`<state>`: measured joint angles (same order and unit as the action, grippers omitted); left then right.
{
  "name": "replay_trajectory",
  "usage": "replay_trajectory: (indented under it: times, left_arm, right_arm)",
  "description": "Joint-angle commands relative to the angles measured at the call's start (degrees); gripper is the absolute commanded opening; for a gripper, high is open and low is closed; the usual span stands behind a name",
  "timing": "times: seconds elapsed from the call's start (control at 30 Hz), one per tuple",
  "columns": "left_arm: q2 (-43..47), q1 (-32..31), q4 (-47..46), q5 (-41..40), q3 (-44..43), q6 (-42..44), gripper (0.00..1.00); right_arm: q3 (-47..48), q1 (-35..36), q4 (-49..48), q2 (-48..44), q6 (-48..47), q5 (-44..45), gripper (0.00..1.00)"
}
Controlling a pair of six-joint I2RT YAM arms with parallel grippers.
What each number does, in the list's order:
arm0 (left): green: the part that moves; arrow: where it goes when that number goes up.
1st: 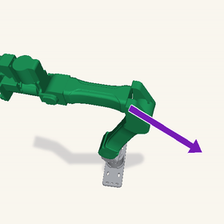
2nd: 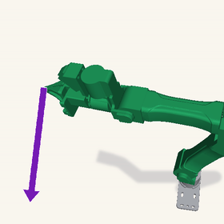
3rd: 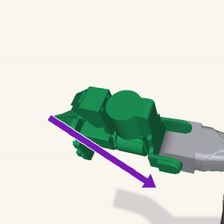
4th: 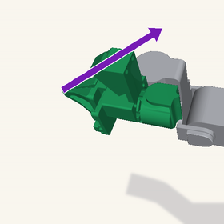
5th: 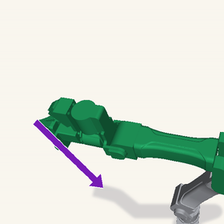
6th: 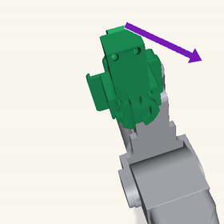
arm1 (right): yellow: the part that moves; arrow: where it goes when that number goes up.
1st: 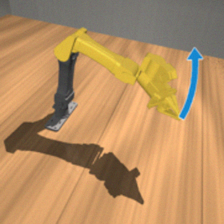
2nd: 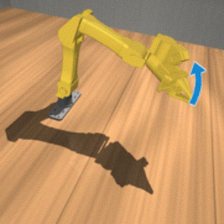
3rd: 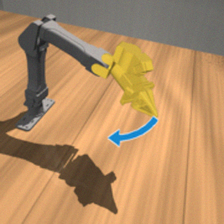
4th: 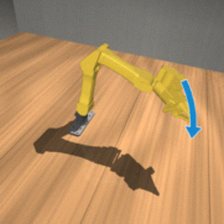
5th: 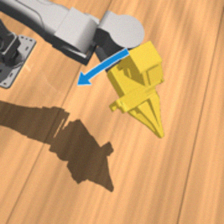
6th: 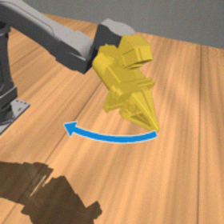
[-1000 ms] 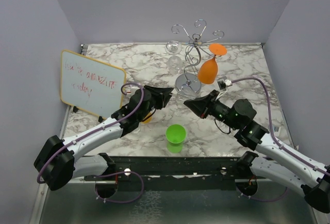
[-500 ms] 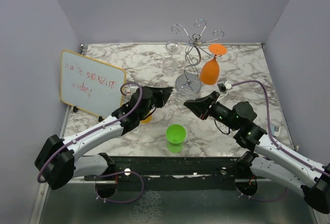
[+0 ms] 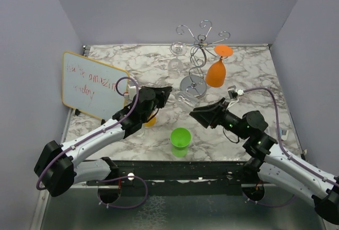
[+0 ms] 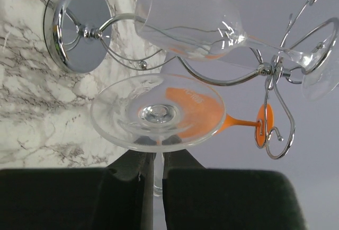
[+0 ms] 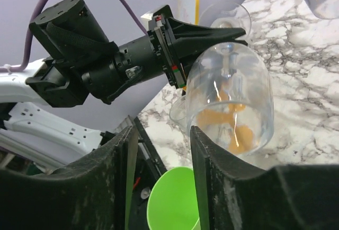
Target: Place the wine glass upside down on the wine glass rack
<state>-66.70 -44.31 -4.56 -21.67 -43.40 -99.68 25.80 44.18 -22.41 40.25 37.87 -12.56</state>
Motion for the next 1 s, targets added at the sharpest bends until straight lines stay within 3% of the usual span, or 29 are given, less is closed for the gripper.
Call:
replay_trajectory:
  times: [0.0,0.3,0.53,0.77,0.97]
  left_arm:
    - [3.53,0.55,-1.28,-6.49,0.45,4.99,0.00]
    - [7.26,0.55,-6.16,-6.89,3.57,16.24,0.00]
    - [9.61,0.55,-11.34,-5.05,4.10,29.73,0.00]
    - [10.38,0.55,-15.80,0.48,2.18,43.70,0.00]
    - [11.74,0.54,-24.72,6.11,2.78,51.03,0.00]
  right_arm:
    - [-1.25,0.60,2.16,-3.15,6.25,2.91,0.51]
    - [1.38,0.55,14.84,-8.97,5.53,8.36,0.61]
    - [7.50,0.55,24.65,-10.54,0.28,14.66,0.66]
    - [17.02,0.55,28.18,-3.70,-6.83,15.97,0.73]
    - [26.15,0.55,27.37,6.35,-13.56,7.61,0.74]
